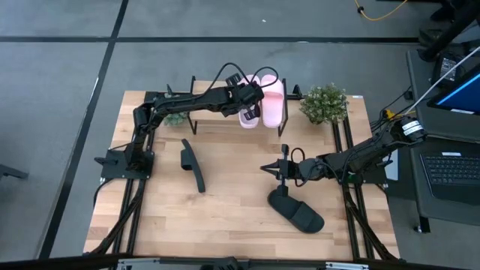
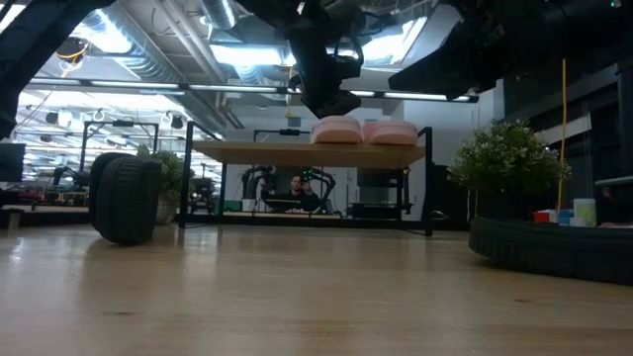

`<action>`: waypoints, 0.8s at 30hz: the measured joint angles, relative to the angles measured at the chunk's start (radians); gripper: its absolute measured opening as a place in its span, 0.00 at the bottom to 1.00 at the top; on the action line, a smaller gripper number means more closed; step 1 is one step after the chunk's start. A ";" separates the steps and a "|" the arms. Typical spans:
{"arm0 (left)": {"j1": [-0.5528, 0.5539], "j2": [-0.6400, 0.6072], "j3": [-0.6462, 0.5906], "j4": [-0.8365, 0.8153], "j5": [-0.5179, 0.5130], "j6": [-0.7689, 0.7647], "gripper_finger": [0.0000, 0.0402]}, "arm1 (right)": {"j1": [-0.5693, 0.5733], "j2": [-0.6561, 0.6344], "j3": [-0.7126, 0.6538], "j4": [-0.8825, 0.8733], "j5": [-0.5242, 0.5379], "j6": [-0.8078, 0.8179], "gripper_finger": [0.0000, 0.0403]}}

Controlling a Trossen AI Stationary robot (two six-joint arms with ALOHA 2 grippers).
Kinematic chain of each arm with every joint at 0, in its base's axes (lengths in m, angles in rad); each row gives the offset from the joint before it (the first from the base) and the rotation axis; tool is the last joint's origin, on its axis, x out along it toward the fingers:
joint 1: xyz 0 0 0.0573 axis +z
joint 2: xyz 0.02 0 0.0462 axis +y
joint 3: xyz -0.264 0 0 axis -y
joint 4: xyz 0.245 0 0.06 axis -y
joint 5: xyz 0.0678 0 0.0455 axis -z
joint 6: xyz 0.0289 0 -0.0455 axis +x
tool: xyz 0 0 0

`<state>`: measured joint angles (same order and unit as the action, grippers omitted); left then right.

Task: Pick and place slides into the shelf
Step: Put the pink slipper on the shelf

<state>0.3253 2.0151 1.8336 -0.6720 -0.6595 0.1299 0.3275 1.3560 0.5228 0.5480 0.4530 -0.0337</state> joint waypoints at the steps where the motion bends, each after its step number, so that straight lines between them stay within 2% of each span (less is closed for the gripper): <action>1: -0.002 -0.003 0.000 -0.001 0.000 0.008 0.29 | 0.000 0.000 0.000 0.000 0.000 0.002 0.05; 13: -0.025 -0.058 0.000 -0.016 -0.008 0.014 0.29 | 0.000 0.000 0.000 -0.004 0.000 0.002 0.05; 18: -0.041 -0.089 0.002 -0.091 -0.010 0.043 0.29 | 0.000 0.000 0.000 -0.006 0.000 0.002 0.05; 21: -0.056 -0.114 0.001 -0.141 -0.011 0.046 0.26 | 0.000 0.000 0.000 -0.010 0.000 0.002 0.05; 24: -0.071 -0.144 0.001 -0.214 -0.011 0.031 0.19 | 0.000 0.000 0.001 -0.010 0.000 0.002 0.05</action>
<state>0.2540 1.8714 1.8343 -0.8861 -0.6703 0.1605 0.3275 1.3560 0.5234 0.5377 0.4534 -0.0319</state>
